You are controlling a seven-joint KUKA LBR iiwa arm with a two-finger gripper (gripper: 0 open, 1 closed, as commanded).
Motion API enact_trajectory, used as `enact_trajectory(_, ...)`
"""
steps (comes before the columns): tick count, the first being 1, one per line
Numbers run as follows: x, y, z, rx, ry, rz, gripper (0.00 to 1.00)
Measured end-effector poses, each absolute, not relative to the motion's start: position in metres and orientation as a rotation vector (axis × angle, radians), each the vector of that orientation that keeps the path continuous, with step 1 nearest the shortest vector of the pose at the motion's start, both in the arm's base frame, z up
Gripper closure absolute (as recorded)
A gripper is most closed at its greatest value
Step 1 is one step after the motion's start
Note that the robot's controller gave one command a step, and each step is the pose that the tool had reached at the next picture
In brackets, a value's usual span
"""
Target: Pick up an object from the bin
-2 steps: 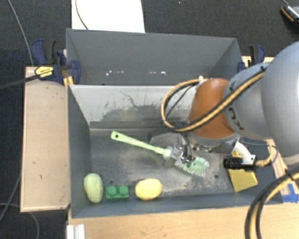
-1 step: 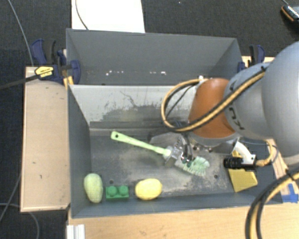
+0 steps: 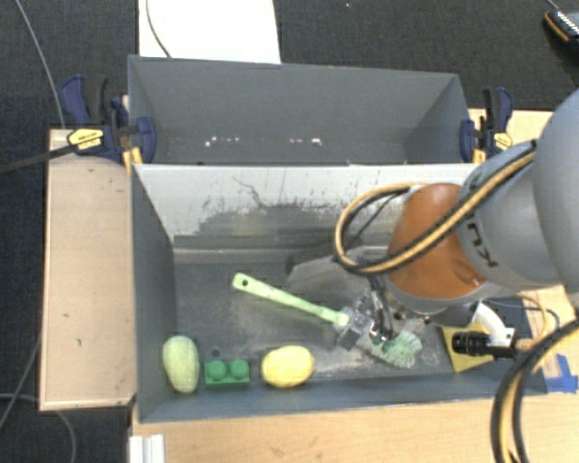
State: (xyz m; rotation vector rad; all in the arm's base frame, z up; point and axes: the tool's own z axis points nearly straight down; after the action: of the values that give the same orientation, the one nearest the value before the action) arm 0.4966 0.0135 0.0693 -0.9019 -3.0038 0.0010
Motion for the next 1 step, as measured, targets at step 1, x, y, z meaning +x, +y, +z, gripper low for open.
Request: enact_trajectory(1,0.527,0.0319,0.0885,-0.9,-3.014,-0.009,1.0)
